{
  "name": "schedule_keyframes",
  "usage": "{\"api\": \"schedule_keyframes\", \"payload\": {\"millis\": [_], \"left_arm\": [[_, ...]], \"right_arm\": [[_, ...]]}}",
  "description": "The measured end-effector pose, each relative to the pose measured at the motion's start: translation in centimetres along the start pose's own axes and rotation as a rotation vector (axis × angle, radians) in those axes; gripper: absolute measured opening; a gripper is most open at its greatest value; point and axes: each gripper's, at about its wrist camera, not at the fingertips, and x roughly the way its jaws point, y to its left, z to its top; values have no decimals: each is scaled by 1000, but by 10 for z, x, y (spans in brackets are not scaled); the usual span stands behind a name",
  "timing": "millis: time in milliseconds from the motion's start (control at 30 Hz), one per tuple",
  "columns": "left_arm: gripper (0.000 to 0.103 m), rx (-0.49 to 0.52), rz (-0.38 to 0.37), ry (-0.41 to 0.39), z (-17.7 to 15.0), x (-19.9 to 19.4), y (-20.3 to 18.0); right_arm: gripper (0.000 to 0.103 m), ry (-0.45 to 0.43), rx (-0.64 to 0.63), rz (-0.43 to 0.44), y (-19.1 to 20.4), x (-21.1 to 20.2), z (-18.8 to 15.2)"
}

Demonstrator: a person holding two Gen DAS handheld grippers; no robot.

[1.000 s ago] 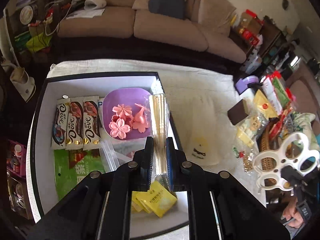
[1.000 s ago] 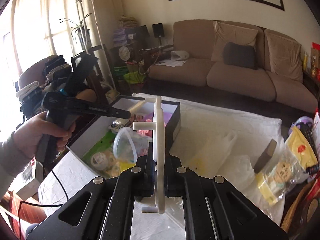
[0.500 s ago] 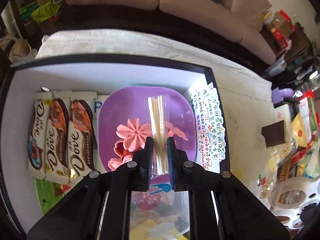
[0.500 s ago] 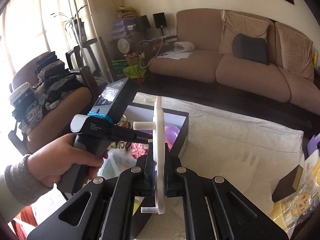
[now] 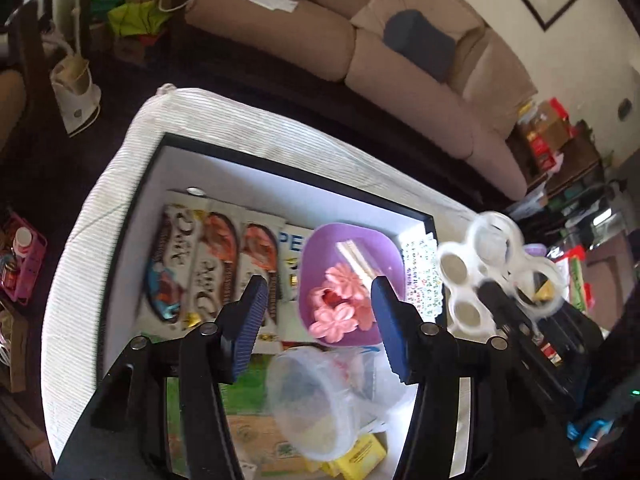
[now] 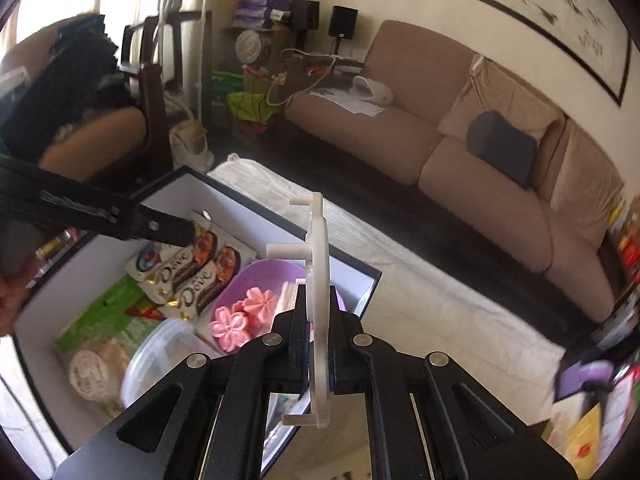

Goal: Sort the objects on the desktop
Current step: 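Lower the wooden sticks onto the purple plate and open the left tool, then lower the white ring mold onto the purple plate and open the right tool, then withdraw both tools from the box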

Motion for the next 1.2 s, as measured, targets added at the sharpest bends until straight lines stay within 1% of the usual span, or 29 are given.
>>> {"api": "schedule_keyframes", "payload": {"millis": [133, 200, 267, 333, 367, 433, 467, 500, 600, 633, 667, 700, 733, 833, 900, 933, 1000, 1033, 1067, 1100, 1133, 1200], "left_arm": [[51, -8, -7, -17, -4, -15, 27], [51, -8, -6, -24, -5, -21, 38], [51, -2, 3, -33, -6, -25, 47], [51, -2, 3, -32, -8, -27, 55], [51, -4, -1, -28, -10, -27, 58], [51, -7, -4, -21, -13, -26, 61], [51, -7, -7, -18, -14, -26, 62], [51, -8, -12, -17, -16, -26, 63], [51, -7, -25, -9, -19, -23, 63], [51, -5, -24, -6, -21, -21, 62], [51, -1, -22, -3, -22, -20, 60], [51, 3, -18, -2, -22, -18, 58], [51, 9, -15, 2, -23, -16, 54], [51, 13, -23, 21, -28, -11, 48], [51, 19, -27, 29, -31, -9, 43], [51, 25, -26, 32, -33, -9, 40], [51, 54, -12, 30, -37, -12, 31], [52, 79, -12, 22, -40, -17, 24], [54, 102, -12, 12, -44, -21, 17], [62, 130, -5, -3, -49, -26, 9], [71, 160, 12, -21, -55, -32, 0], [79, 218, 44, -48, -66, -42, -19]], "right_arm": [[5, 53, -241, -145, 44, 36, 6], [5, 82, -325, -207, 59, 53, 2], [5, 117, -417, -291, 70, 71, -5], [5, 152, -484, -328, 79, 85, -13], [5, 175, -504, -329, 80, 91, -17], [5, 234, -525, -305, 82, 102, -26], [6, 247, -527, -286, 83, 104, -29], [10, 258, -515, -246, 81, 105, -30], [30, 270, -395, -91, 67, 93, -24], [49, 266, -338, -30, 58, 87, -19], [65, 260, -283, 28, 51, 80, -15], [68, 254, -238, 72, 45, 75, -12], [69, 245, -196, 107, 36, 68, -9], [69, 201, -98, 140, 15, 48, -1], [69, 163, 10, 214, -1, 32, 1], [69, 148, 58, 236, -9, 24, -1], [69, 119, 136, 248, -19, 8, -4], [69, 100, 164, 271, -25, 0, -7], [69, 80, 183, 291, -29, -9, -11], [69, 64, 193, 302, -32, -18, -15], [71, 53, 200, 307, -34, -26, -16], [87, 40, 213, 321, -35, -37, -24]]}}
